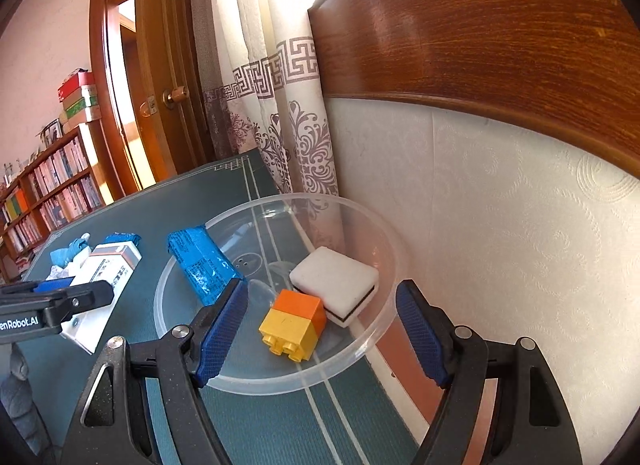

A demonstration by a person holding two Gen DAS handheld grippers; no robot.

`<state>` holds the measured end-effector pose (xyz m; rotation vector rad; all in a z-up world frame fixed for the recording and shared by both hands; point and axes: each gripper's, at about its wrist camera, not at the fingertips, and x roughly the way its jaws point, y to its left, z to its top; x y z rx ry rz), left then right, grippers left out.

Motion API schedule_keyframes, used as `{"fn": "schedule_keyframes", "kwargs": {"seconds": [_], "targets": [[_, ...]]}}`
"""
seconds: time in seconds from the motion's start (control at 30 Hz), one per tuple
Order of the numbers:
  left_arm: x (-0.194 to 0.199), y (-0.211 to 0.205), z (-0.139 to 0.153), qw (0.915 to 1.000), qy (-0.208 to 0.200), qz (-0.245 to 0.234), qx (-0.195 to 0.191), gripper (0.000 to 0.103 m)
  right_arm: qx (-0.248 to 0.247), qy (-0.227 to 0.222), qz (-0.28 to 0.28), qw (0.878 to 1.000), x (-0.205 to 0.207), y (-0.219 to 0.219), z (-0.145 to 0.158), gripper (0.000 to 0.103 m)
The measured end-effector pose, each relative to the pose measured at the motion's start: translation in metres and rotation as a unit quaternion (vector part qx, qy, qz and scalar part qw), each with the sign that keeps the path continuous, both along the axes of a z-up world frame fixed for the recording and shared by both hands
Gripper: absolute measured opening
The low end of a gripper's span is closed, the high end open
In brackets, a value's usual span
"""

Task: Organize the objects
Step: 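Carry the white sponge into the bowl and release it with the right gripper, then carry the white medicine box into the bowl and release it with the left gripper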

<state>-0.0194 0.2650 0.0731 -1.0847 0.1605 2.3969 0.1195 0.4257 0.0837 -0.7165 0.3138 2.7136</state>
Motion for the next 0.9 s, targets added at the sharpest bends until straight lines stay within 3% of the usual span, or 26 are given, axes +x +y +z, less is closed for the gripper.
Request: {"fn": "schedule_keyframes", "kwargs": {"seconds": [0.9], "targets": [[0.001, 0.088, -0.009, 0.9961, 0.028, -0.079, -0.028, 0.069, -0.025, -0.035, -0.012, 0.999, 0.014, 0.013, -0.022, 0.078]]}}
